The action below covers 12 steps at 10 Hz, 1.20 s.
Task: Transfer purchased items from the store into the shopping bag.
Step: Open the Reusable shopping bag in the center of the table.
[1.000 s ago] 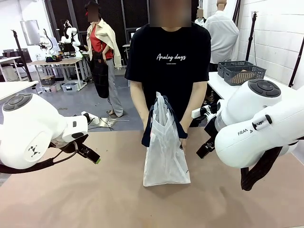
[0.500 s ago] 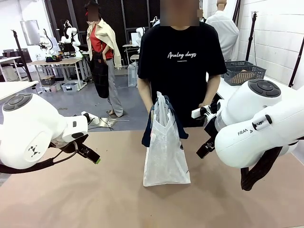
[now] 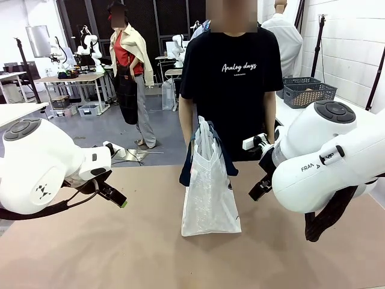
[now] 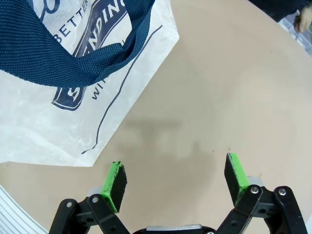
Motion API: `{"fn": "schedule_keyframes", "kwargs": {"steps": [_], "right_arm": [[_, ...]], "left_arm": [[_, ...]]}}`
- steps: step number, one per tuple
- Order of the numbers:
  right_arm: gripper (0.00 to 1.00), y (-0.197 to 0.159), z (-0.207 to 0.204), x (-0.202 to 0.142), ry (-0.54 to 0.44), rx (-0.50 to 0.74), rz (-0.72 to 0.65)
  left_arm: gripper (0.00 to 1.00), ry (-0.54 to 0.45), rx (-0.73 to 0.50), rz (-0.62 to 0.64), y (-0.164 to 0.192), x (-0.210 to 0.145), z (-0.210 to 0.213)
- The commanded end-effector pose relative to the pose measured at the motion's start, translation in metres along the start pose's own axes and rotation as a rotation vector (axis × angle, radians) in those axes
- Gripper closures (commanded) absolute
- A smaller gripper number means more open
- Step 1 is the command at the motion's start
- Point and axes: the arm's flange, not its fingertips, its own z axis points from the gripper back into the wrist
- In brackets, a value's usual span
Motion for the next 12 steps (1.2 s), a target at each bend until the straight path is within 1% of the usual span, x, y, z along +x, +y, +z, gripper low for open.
{"fn": "schedule_keyframes", "kwargs": {"steps": [1, 6, 7, 8, 10, 11, 12], "right_arm": [[0.00, 0.000, 0.000, 0.000, 0.000, 0.000, 0.000], [0.00, 0.000, 0.000, 0.000, 0.000, 0.000, 0.000], [0.00, -0.001, 0.006, 0.005, 0.002, 0.032, -0.023], [0.00, -0.004, 0.018, 0.012, 0.021, 0.057, -0.074], [0.00, -0.012, 0.039, 0.026, 0.060, 0.036, -0.137], [0.00, -0.014, 0.053, 0.039, 0.112, -0.012, -0.172], [0.00, -0.021, 0.071, 0.062, 0.178, 0.003, -0.208]], "left_arm": [[0.00, 0.000, 0.000, 0.003, 0.001, 0.000, 0.000], [0.00, 0.000, 0.000, 0.000, 0.000, 0.000, 0.000], [0.00, -0.009, -0.108, 0.008, -0.003, 0.007, 0.010], [0.00, 0.002, -0.163, 0.040, -0.005, 0.014, 0.022], [0.00, 0.031, -0.222, 0.087, -0.008, 0.030, 0.043], [0.00, 0.008, -0.234, 0.104, -0.009, 0.042, 0.056], [0.00, 0.007, -0.232, 0.134, -0.009, 0.060, 0.074]]}}
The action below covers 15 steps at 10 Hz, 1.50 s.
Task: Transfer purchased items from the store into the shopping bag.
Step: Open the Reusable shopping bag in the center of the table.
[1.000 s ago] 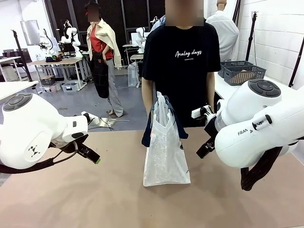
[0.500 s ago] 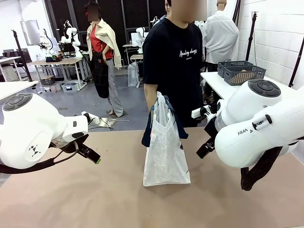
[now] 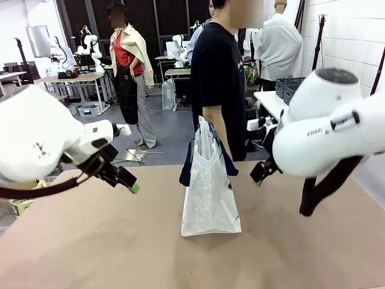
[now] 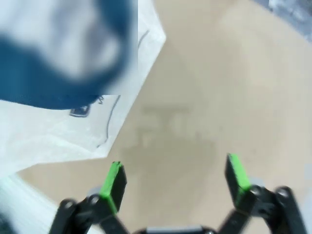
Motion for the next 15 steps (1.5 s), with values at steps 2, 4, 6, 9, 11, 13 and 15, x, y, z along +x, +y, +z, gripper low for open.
{"fn": "schedule_keyframes", "kwargs": {"steps": [2, 4, 6, 9, 11, 13, 15], "right_arm": [[0.00, -0.008, 0.052, 0.063, 0.142, -0.053, -0.115], [0.00, -0.013, 0.079, 0.101, 0.126, -0.048, -0.131], [0.00, -0.006, 0.095, 0.138, 0.099, -0.083, -0.117], [0.00, -0.011, 0.101, 0.120, 0.089, -0.032, -0.114], [0.00, -0.003, 0.093, 0.148, 0.052, 0.048, -0.150], [0.00, 0.013, 0.086, 0.177, 0.101, 0.113, -0.218], [0.00, 0.022, 0.078, 0.199, 0.129, 0.091, -0.234]], "left_arm": [[0.00, 0.000, -0.029, 0.098, -0.008, 0.043, 0.034], [0.00, 0.009, -0.052, 0.104, -0.015, 0.070, 0.053], [0.00, 0.001, -0.090, 0.081, -0.022, 0.100, 0.066], [0.00, 0.000, -0.044, 0.086, -0.020, 0.071, 0.059], [0.00, 0.015, -0.018, 0.163, -0.031, 0.095, 0.057], [0.00, 0.022, -0.009, 0.254, -0.055, 0.118, 0.066], [0.00, 0.057, -0.027, 0.273, -0.075, 0.132, 0.062]]}}
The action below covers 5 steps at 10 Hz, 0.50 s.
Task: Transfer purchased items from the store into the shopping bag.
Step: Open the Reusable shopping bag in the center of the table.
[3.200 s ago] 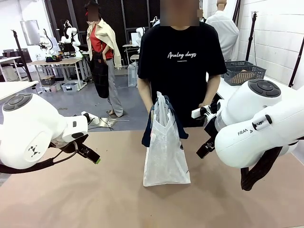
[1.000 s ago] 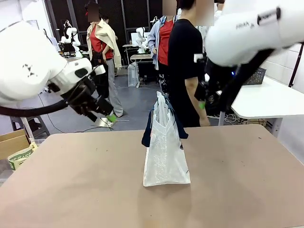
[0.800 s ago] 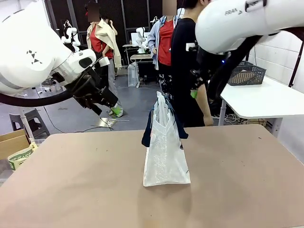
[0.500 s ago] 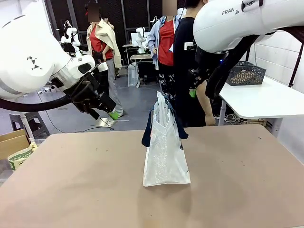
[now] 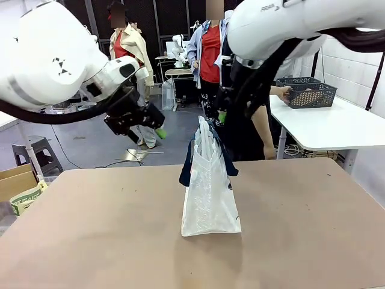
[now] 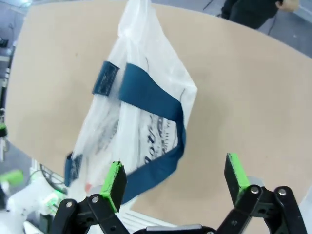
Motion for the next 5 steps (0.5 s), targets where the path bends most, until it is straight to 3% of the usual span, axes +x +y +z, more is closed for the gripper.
{"fn": "schedule_keyframes", "kwargs": {"steps": [1, 5], "right_arm": [[0.00, 0.011, -0.002, 0.027, 0.056, -0.014, -0.037], [0.00, 0.021, -0.028, 0.047, 0.133, 0.018, -0.069]], "left_arm": [[0.00, 0.047, 0.005, 0.034, -0.015, 0.016, -0.008], [0.00, 0.031, -0.050, 0.043, -0.034, 0.029, -0.018]]}}
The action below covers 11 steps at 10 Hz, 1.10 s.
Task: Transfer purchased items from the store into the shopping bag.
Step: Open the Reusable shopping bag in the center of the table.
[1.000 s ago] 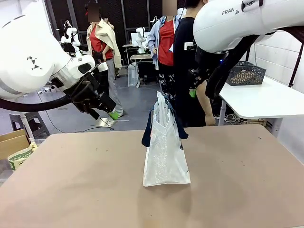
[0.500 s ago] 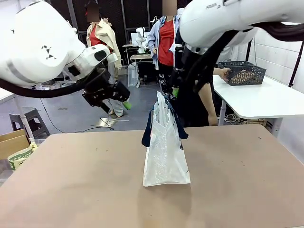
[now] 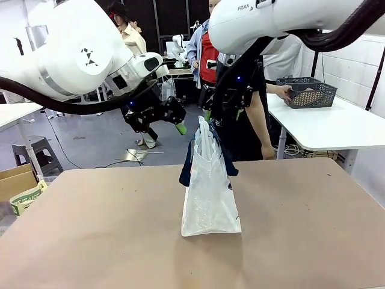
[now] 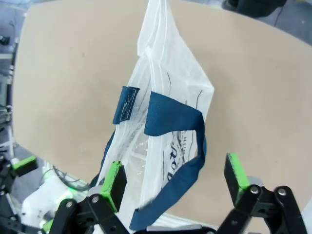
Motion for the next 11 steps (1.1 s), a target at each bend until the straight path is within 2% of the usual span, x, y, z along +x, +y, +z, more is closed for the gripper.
{"fn": "schedule_keyframes", "kwargs": {"steps": [1, 5, 11], "right_arm": [[0.00, 0.002, -0.011, 0.012, 0.046, 0.015, -0.043], [0.00, -0.005, -0.039, 0.010, 0.138, 0.051, -0.060], [0.00, -0.009, -0.053, -0.005, 0.177, 0.047, -0.077]], "left_arm": [[0.00, -0.003, -0.027, 0.023, -0.006, 0.006, -0.002], [0.00, 0.020, -0.060, 0.045, -0.016, 0.018, -0.025], [0.00, 0.065, -0.039, 0.057, -0.031, 0.025, -0.061]]}}
